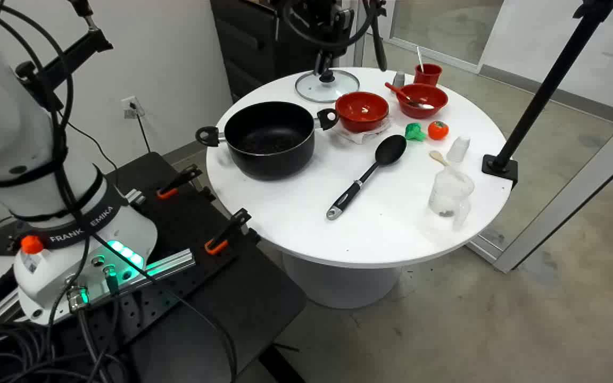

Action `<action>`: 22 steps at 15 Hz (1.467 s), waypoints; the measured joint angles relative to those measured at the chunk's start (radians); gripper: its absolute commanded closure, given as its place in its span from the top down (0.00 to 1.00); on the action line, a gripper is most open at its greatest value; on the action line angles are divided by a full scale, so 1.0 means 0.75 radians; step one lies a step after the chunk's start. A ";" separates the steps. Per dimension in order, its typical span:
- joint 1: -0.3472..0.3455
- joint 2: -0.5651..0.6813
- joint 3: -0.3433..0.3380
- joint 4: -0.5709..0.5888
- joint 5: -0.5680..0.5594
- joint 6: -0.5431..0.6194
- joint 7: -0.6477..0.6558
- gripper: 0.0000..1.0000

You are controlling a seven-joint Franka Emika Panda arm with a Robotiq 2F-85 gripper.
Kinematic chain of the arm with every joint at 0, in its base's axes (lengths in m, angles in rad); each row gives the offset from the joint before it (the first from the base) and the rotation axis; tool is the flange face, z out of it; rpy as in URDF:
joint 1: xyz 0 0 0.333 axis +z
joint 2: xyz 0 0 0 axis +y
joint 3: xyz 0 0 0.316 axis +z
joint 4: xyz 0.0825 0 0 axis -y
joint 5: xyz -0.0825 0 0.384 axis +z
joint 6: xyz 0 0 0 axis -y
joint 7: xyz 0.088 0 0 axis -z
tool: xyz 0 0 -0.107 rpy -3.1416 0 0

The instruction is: Pick the cooking spoon and stir the pot

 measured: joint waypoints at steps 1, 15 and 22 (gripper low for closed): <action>0.000 0.000 0.000 0.001 0.000 0.000 0.000 1.00; -0.044 0.346 0.026 -0.024 0.141 0.411 -0.168 1.00; -0.175 0.890 0.183 0.191 0.191 0.484 -0.312 1.00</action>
